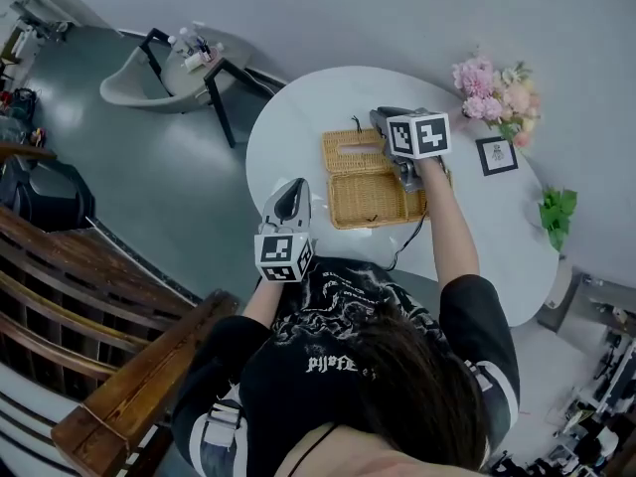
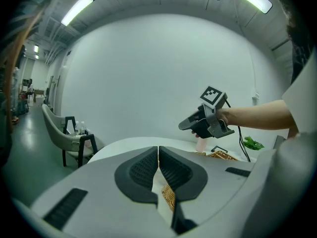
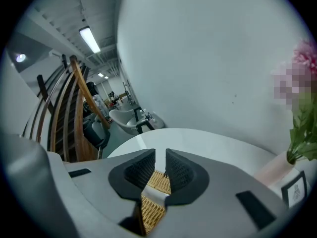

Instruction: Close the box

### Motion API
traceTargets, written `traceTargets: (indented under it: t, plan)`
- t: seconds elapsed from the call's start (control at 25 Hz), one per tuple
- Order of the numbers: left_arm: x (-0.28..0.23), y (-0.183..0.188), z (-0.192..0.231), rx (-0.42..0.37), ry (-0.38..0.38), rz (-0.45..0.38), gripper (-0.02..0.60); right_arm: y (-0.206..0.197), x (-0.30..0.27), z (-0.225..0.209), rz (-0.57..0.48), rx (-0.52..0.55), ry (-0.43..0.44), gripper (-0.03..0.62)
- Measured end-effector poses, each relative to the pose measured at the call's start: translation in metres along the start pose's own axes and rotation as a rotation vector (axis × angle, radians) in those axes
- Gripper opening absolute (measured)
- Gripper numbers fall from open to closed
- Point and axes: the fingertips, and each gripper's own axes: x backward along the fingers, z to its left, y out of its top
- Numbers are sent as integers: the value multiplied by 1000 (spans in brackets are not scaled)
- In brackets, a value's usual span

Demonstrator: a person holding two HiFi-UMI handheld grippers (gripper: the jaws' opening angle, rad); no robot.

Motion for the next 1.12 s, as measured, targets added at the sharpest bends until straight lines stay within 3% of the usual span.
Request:
traceTargets:
  t: [0.52, 1.12]
  plan:
    - [-2, -5, 27, 38, 89, 24, 26, -19, -71, -10, 234, -73, 81, 128]
    - [7, -9, 60, 81, 208, 19, 26, -47, -120, -22, 448, -48, 39, 152]
